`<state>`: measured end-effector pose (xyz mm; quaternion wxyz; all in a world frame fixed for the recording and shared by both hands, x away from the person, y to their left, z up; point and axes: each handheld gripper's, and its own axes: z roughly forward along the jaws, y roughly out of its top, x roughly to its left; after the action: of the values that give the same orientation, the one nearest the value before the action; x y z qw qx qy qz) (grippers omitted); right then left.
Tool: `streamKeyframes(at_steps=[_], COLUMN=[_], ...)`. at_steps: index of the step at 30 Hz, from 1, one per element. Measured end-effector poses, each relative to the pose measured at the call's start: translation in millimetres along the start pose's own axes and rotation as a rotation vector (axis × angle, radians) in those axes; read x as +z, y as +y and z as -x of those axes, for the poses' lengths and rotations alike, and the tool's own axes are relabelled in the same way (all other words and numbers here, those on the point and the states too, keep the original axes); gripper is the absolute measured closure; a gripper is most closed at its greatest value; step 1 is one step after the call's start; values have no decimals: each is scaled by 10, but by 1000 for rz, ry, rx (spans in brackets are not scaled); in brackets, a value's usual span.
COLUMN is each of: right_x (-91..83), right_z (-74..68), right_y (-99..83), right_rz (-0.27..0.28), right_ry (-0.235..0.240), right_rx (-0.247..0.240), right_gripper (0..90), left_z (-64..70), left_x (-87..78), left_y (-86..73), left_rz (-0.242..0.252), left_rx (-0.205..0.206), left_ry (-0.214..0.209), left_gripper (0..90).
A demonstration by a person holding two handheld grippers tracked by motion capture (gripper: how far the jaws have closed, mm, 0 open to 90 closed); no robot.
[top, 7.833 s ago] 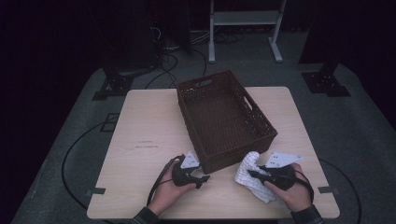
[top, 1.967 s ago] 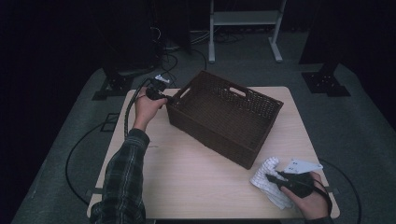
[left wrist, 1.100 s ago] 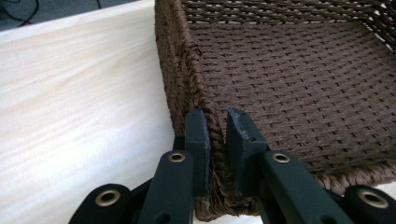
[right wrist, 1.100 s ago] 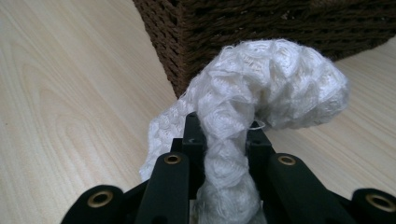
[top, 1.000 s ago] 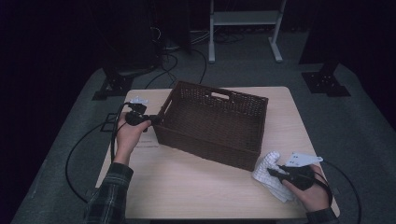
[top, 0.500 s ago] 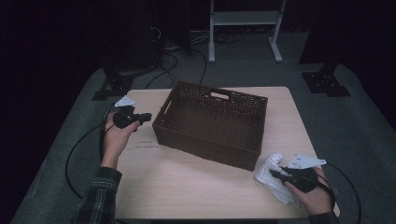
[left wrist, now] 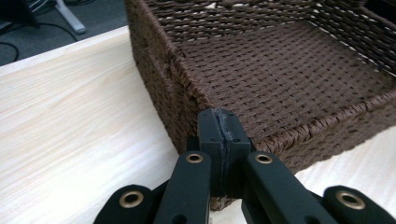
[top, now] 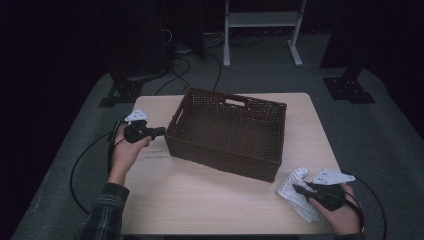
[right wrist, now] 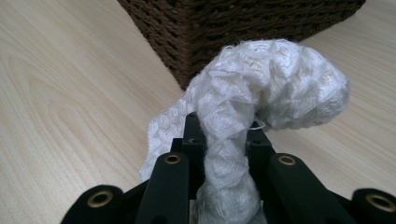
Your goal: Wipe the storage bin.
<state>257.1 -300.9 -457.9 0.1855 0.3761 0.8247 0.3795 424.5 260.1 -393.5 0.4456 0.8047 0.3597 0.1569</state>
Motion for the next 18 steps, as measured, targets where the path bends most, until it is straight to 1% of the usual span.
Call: streamKeyframes(at_steps=[1,2,7,8,9,11,12,13,14,15,16,17,18], right_x=[-6,-6,-5,-3,-3,4,6,8,11,11,17,17,19], right_z=[0,0,18,19,19,27,29,35,40,40,55,55,72], right_y=[-9,-9,-21,-19,-19,-16,-16,-16,-16,-16,-17,-17,-17], right_rz=[0,0,-4,-5,-5,-5,-5,-7,-8,-8,-10,-10,-15], right_ry=[-3,-3,-8,-8,-8,-9,-9,-10,-11,-11,-14,-14,-18], right_rx=[-2,-2,7,8,8,9,11,11,15,15,17,17,21], right_gripper=[756,756,756,756,756,756,756,756,756,756,756,756,757], left_z=[45,45,171,226,226,282,341,372,372,404,463,463,495], left_x=[-8,-8,-17,-17,-17,-18,-17,-13,-13,-9,-1,-1,8], left_y=[-19,-19,-49,-60,-60,-74,-82,-86,-86,-90,-96,-96,-103], left_rz=[6,6,16,20,20,23,24,28,28,30,35,35,44], left_rx=[7,7,26,37,37,44,55,59,59,63,68,68,68], left_ry=[-12,-12,-44,-55,-55,-69,-83,-91,-91,-99,-122,-122,-132], left_gripper=[893,892,885,885,883,880,878,875,874,874,868,867,864])
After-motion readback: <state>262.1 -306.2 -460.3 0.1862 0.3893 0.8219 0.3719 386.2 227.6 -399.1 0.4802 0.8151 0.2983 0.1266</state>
